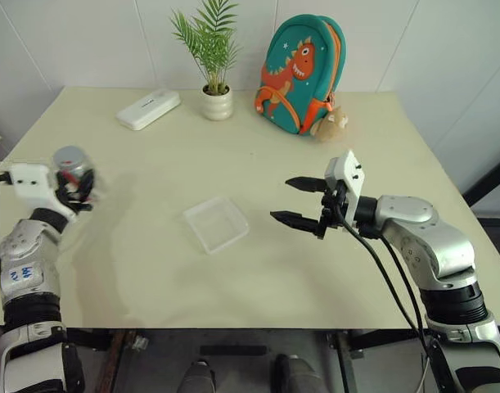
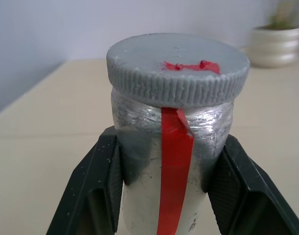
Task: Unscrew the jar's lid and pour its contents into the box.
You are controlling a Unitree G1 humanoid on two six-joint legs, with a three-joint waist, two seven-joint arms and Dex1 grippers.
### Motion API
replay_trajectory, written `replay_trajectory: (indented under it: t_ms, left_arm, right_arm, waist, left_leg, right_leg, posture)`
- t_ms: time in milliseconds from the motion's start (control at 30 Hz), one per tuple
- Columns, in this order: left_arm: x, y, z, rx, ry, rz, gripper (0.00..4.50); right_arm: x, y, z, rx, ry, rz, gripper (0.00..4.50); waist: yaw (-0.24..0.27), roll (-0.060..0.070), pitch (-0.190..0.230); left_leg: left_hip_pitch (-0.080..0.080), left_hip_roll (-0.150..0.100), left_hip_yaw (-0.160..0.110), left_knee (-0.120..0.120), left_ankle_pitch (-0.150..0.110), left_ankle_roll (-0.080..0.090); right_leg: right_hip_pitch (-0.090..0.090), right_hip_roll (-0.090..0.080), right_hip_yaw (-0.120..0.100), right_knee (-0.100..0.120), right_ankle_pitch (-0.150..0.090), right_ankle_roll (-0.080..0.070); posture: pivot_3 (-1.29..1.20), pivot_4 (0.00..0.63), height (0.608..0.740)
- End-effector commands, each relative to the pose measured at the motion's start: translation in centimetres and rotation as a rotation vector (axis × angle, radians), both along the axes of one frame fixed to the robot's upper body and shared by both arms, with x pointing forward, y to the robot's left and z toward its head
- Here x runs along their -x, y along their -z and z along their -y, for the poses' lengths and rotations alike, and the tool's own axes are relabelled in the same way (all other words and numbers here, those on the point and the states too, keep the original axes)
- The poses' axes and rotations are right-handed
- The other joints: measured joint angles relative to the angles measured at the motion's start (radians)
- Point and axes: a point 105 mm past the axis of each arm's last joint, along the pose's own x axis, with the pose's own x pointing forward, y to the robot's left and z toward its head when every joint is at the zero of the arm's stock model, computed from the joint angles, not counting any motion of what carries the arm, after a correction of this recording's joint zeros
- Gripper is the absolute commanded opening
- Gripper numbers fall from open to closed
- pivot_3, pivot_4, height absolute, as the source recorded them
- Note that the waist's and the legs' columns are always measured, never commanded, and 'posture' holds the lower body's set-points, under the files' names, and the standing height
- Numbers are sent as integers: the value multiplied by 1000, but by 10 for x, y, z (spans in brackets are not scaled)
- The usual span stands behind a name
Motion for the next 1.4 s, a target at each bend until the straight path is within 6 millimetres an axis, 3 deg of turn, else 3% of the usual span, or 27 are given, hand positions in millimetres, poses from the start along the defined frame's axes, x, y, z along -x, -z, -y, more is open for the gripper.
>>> replay_trajectory:
  t_ms: [33,133,267,500,800,1033,1400]
  left_arm:
    - [3,-19,56,-61,282,18,1943]
    - [9,-21,93,-85,494,-24,1943]
    - [20,-21,127,-114,706,-94,1943]
    - [33,-25,165,-178,945,-170,1943]
    - [30,-29,188,-301,1063,-163,1943]
    - [27,-29,192,-327,1070,-135,1943]
    - [26,-35,191,-327,1052,-91,1943]
  right_arm:
    - [0,-32,3,-59,53,109,4500]
    - [0,-48,-8,-120,72,133,4500]
    - [4,-65,-24,-216,99,140,4500]
    - [17,-68,-64,-236,118,90,4500]
    - [27,-55,-98,-167,154,85,4500]
    - [15,-51,-101,-183,239,61,4500]
    - [16,-43,-109,-201,213,5,4500]
  waist:
    - [-1,0,0]
    - [-10,0,0]
    - [-22,1,1]
    - [-27,2,1]
    - [-27,2,1]
    - [-28,2,1]
    - [-29,2,1]
  left_leg:
    - [0,0,0,0,0,0]
    - [0,0,0,0,0,0]
    - [0,0,0,0,0,0]
    - [0,0,0,0,0,0]
    - [-2,0,0,0,0,1]
    - [-3,0,0,0,0,1]
    - [-4,0,0,0,1,1]
  right_leg:
    - [0,0,0,0,0,0]
    - [0,0,0,0,0,0]
    - [-1,0,1,3,-1,0]
    - [-3,0,1,5,-2,-1]
    - [-6,1,2,8,-3,-2]
    - [-9,1,2,10,-3,-2]
    - [-9,1,3,11,-3,-2]
  posture:
    - [0,150,740]
    - [0,150,740]
    - [0,150,740]
    - [0,150,740]
    - [0,150,740]
    - [0,150,740]
    - [0,150,740]
